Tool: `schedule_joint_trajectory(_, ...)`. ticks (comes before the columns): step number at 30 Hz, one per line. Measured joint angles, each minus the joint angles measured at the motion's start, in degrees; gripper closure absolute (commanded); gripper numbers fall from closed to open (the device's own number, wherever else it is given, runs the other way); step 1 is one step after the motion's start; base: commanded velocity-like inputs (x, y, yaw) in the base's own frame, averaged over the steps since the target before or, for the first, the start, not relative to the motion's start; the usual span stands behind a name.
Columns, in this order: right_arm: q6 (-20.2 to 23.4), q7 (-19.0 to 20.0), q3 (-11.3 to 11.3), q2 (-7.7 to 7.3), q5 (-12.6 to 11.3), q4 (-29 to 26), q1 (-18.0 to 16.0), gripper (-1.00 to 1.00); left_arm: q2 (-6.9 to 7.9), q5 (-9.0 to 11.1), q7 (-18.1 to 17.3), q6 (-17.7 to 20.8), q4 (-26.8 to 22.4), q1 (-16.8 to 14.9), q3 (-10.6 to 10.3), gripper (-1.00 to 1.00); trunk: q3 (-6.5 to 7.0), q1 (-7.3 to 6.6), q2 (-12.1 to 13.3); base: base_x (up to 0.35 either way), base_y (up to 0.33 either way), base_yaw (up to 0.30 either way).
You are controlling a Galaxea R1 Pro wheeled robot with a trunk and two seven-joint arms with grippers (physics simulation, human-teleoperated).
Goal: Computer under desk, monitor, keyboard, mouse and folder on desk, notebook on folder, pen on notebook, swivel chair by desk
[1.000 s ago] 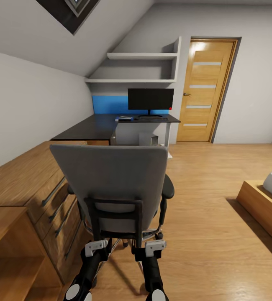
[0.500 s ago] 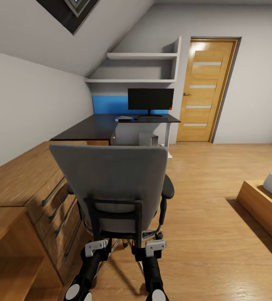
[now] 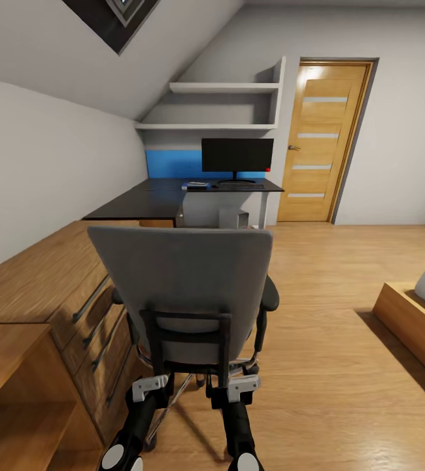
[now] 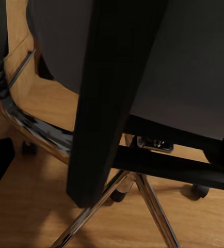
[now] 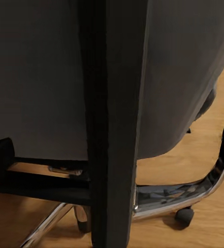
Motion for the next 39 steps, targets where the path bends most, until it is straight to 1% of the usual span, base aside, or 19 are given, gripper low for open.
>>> schedule_joint_trajectory(17, 0.01, 0.0, 0.0, 0.0, 0.0, 0.02, -0.01, -1.0, 0.03, 0.0, -0.01, -0.01, 0.01, 0.0, 0.07, -1.0, 0.0, 0.0, 0.0, 0.005, 0.012, 0.0)
schedule_joint_trajectory(25, 0.09, 0.02, 0.04, 0.01, 0.14, 0.05, 0.0, -1.0, 0.01, 0.0, 0.0, -0.01, 0.01, 0.0, 0.03, -1.0, 0.0, -0.02, 0.0, 0.18, 0.0, 0.0)
schedule_joint_trajectory(35, 0.01, -0.01, -0.07, 0.0, 0.05, 0.07, 0.01, -1.0, 0.01, -0.06, 0.03, -0.01, 0.0, 0.0, 0.02, -1.0, 0.0, 0.0, 0.0, 0.032, 0.0, 0.0)
schedule_joint_trajectory(39, 0.04, 0.01, -0.07, 0.0, 0.07, 0.07, -0.01, -1.0, -0.01, -0.08, 0.03, -0.01, 0.0, 0.0, 0.02, -1.0, 0.0, -0.02, 0.0, 0.13, -0.001, 0.0)
